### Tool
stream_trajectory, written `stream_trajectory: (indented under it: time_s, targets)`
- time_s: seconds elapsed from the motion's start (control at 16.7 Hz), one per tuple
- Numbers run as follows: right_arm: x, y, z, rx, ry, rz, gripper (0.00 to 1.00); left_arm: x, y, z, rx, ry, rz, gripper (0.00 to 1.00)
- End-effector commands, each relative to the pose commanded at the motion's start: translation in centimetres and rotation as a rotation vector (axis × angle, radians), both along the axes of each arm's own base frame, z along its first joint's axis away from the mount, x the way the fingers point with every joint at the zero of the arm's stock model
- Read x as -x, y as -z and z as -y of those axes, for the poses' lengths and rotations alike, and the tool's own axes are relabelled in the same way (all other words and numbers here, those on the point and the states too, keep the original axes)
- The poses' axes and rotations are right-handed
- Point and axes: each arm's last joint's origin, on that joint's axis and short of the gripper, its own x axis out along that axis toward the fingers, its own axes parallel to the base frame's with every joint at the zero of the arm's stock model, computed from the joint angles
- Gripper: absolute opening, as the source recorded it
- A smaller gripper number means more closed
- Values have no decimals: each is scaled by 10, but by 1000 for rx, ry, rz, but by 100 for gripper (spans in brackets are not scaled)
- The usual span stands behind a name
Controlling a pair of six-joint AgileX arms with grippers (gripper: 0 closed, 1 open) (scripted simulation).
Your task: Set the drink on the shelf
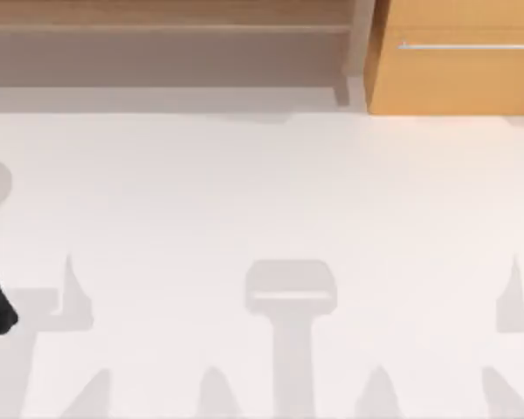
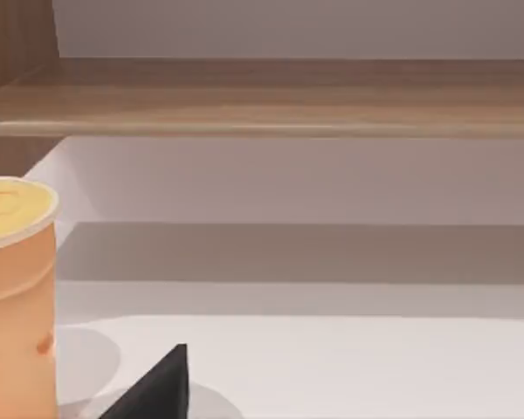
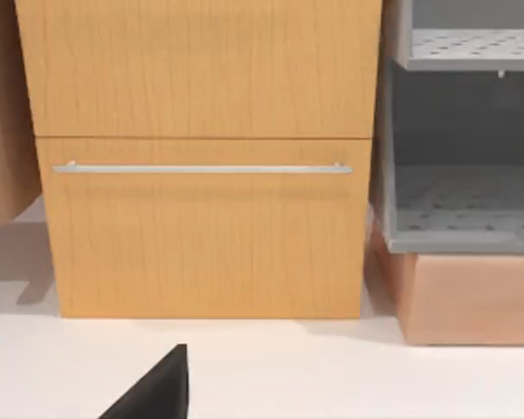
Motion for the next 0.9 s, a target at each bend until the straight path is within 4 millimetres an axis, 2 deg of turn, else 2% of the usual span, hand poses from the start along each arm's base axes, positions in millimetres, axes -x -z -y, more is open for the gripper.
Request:
stream_trajectory:
  time_s: [0.24,0.48,0.72,0.9]
  targets:
    - [0,0,0,0,0,0,100,-1,-3,-1,-2,1,6,100]
    - [0,0,0,0,0,0,100,-12,-21,-8,-12,4,22,100]
    - [0,0,0,0,0,0,100,-41,-38,-26,-25,9,11,100]
    - [0,0,0,0,0,0,100,-71,-40,-50,-30,12,-12,100]
